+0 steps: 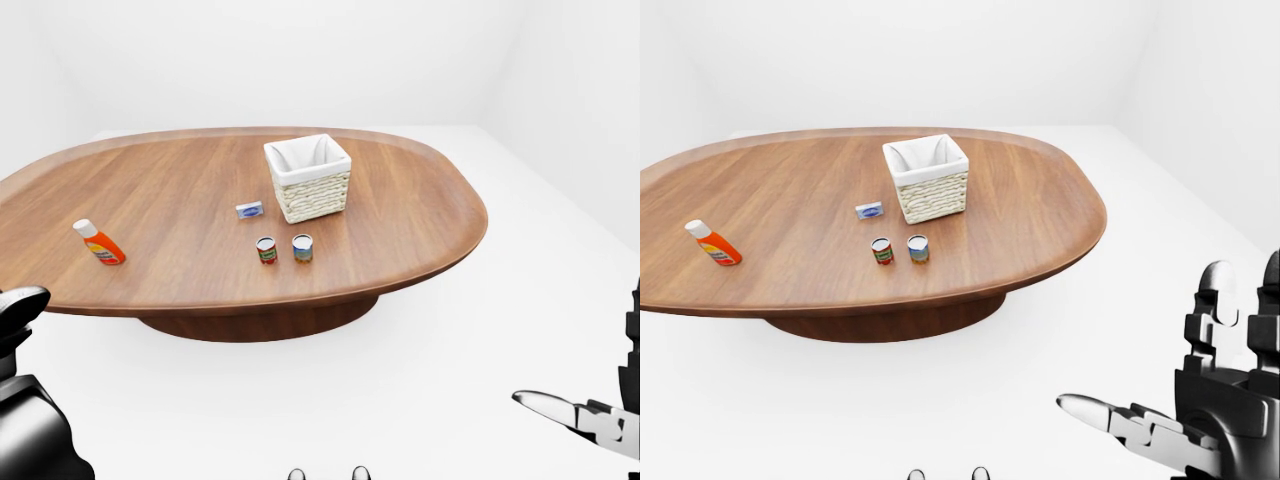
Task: Pick up the tomato sauce, and put it in the basket.
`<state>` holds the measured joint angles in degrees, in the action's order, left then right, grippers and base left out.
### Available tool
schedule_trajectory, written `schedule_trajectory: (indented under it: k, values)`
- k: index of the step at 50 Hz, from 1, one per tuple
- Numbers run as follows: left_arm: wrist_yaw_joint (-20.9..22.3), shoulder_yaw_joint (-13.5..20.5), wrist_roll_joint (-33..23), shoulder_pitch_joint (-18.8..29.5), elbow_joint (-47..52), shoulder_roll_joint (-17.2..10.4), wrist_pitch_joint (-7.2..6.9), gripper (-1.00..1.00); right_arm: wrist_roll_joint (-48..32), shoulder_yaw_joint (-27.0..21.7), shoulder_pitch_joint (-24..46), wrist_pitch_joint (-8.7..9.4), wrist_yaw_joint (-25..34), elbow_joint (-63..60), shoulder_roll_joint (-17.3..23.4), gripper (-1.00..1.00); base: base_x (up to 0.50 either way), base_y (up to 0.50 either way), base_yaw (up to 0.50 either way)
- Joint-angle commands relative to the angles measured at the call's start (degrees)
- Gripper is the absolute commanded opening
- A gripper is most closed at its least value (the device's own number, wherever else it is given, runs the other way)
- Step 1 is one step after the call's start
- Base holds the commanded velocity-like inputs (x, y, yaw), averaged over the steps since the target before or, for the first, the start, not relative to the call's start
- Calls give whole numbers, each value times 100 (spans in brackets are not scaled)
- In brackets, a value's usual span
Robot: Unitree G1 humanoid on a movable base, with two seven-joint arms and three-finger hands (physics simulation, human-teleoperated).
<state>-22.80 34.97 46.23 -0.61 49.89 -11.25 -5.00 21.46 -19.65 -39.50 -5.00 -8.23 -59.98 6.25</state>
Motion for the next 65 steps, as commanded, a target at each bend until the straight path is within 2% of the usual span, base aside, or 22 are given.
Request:
schedule_trajectory:
  k: [1, 18, 65]
  values:
    - [5, -8, -10, -2, -5, 6, 0, 100, -103, 49, 43, 0, -2, -1, 29, 100, 16, 0, 0]
    - [117, -107, -154, 7, -123, 66, 0, 100, -236, 66, 128, 0, 184, -1, -170, 100, 31, 0, 0]
    - [146, -159, -221, 5, -122, 101, 0, 100, -267, 89, 151, 0, 194, -1, -177, 100, 31, 0, 0]
